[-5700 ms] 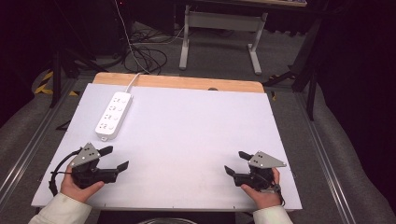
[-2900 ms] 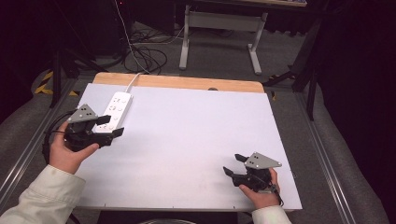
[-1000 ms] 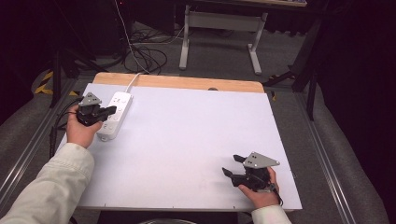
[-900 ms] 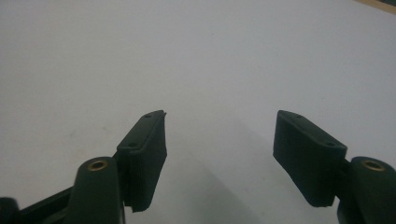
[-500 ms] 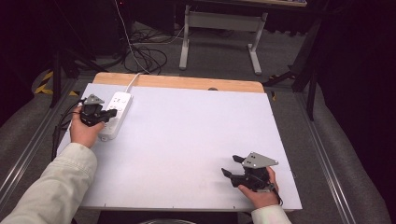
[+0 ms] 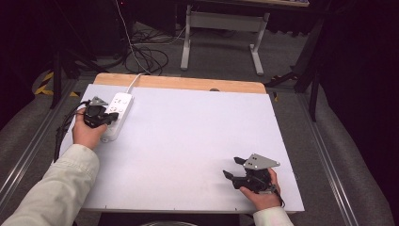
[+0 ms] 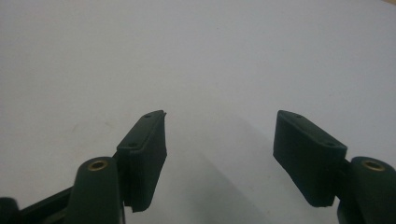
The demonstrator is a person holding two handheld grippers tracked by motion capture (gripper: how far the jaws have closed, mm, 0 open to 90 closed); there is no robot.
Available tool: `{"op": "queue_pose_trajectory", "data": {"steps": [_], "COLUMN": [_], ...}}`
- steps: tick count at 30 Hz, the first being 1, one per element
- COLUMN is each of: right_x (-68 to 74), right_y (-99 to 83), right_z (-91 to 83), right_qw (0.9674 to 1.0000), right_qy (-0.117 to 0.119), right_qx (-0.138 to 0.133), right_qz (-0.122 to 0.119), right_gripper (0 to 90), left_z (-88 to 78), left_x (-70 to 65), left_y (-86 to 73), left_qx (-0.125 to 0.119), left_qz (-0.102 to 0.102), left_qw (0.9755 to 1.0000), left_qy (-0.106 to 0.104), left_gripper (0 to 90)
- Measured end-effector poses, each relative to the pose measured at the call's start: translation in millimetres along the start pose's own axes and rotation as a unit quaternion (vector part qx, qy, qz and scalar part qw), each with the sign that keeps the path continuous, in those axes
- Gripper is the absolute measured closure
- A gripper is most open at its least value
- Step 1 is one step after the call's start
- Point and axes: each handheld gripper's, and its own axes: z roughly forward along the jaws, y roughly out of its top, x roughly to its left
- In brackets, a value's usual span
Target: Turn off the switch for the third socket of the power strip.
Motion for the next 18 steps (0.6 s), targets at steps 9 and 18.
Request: {"op": "queue_pose_trajectory", "data": {"steps": [9, 18], "right_x": [0.1, 0.3], "right_y": [-0.1, -0.1], "right_z": [0.0, 0.1], "right_qw": [1.0000, 1.0000], "right_qy": [0.000, 0.001], "right_qx": [0.000, 0.001], "right_qz": [-0.001, -0.002], "right_gripper": [35.2, 35.1], "left_z": [0.6, 2.3], "left_x": [-2.3, -4.2], "left_y": [0.2, 0.1], "left_qx": [0.000, 0.002], "left_qz": [0.011, 0.019], "left_qw": [0.9998, 0.9995], "left_qy": [0.014, 0.024], "left_gripper": [89.8, 89.8]}}
